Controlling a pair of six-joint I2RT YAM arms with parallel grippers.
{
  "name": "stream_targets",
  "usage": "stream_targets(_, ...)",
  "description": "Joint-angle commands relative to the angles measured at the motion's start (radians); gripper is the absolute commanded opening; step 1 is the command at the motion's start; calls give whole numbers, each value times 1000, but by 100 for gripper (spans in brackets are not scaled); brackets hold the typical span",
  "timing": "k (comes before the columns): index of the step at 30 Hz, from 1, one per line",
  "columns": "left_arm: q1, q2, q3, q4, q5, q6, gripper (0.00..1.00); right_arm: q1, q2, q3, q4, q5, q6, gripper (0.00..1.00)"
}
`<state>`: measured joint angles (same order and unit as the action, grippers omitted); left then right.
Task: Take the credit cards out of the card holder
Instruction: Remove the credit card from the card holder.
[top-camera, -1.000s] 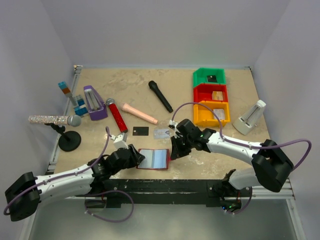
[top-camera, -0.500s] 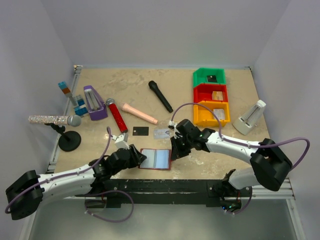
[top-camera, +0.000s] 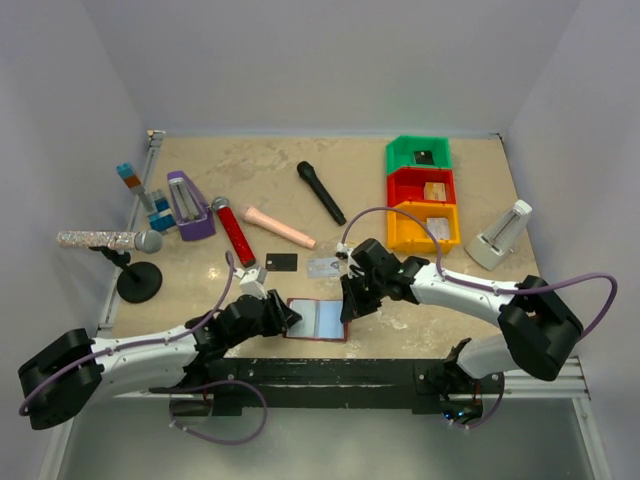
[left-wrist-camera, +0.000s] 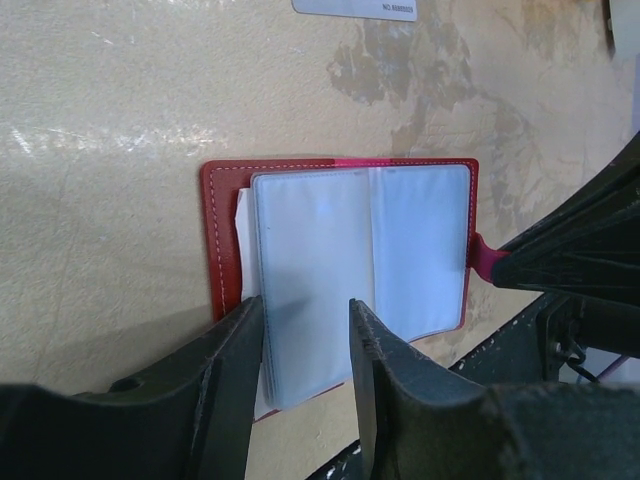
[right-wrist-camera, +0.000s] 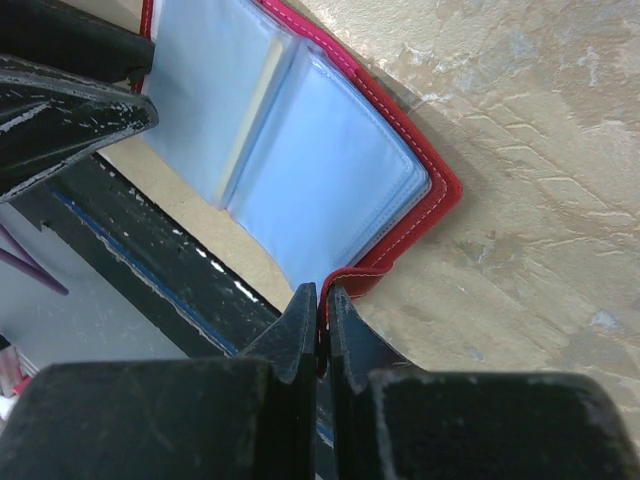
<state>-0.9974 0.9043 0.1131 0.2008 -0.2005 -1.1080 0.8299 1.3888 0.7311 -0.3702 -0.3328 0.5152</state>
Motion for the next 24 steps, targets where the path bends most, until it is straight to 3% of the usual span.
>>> stream_targets(1,-4,16,-13,123,70,30,44,-3,4,37,31,-28,-12,0)
stream_targets(8,-4,8,-9,224,110,54,44,-2,7,39,33,-29,-11,0)
stream_targets(24,-4,130,86,284,188,94,44,-2,-5,34,19,-17,-14,0)
